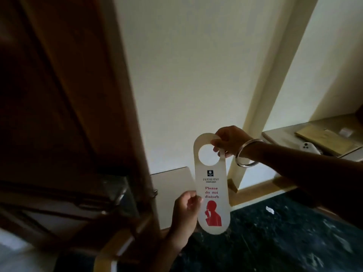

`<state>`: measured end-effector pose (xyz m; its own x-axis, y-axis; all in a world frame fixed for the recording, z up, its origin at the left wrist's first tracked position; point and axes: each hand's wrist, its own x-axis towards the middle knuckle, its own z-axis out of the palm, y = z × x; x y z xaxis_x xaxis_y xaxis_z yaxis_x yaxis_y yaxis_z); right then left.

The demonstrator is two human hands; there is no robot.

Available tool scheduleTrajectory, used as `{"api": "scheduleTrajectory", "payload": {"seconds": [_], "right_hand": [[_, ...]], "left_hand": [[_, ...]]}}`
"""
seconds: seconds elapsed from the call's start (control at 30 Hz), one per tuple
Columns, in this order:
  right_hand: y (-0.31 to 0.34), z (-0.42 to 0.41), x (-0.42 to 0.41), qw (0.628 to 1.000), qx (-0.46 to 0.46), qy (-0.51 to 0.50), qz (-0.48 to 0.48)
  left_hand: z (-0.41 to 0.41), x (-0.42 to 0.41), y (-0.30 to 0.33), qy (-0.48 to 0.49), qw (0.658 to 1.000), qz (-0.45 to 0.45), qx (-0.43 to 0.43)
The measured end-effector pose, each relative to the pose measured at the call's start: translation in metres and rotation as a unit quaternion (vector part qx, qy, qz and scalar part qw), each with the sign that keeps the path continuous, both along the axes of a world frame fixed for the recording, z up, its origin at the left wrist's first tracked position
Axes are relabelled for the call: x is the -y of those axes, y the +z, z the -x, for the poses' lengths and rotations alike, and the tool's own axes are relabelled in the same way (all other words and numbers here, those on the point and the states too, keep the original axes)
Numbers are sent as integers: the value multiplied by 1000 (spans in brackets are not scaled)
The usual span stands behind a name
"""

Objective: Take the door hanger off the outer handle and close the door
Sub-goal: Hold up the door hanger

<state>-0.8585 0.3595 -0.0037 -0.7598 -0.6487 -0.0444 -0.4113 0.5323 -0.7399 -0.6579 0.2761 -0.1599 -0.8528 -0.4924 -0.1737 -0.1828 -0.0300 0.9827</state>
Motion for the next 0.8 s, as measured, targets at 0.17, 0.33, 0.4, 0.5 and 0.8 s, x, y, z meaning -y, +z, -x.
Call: {"api": "scheduleTrajectory", "payload": {"seconds": [0.17,0.33,0.4,0.5,0.8], "right_hand": [[-58,80,-17,997,72,-30,-8],[-133,124,2,982,182,-44,-28],[-161,139,19,972,225,-43,-44],[-199,153,43,955,288,-43,-48],[-303,197,105,912,398,-53,-77]], "left_hand": [[97,-16,-3,37,997,-59,23],[146,-5,-38,90,987,-73,109],[161,6,-55,114,977,-96,150],[179,27,-78,150,961,-137,188],[231,90,-158,199,923,-163,285]]}}
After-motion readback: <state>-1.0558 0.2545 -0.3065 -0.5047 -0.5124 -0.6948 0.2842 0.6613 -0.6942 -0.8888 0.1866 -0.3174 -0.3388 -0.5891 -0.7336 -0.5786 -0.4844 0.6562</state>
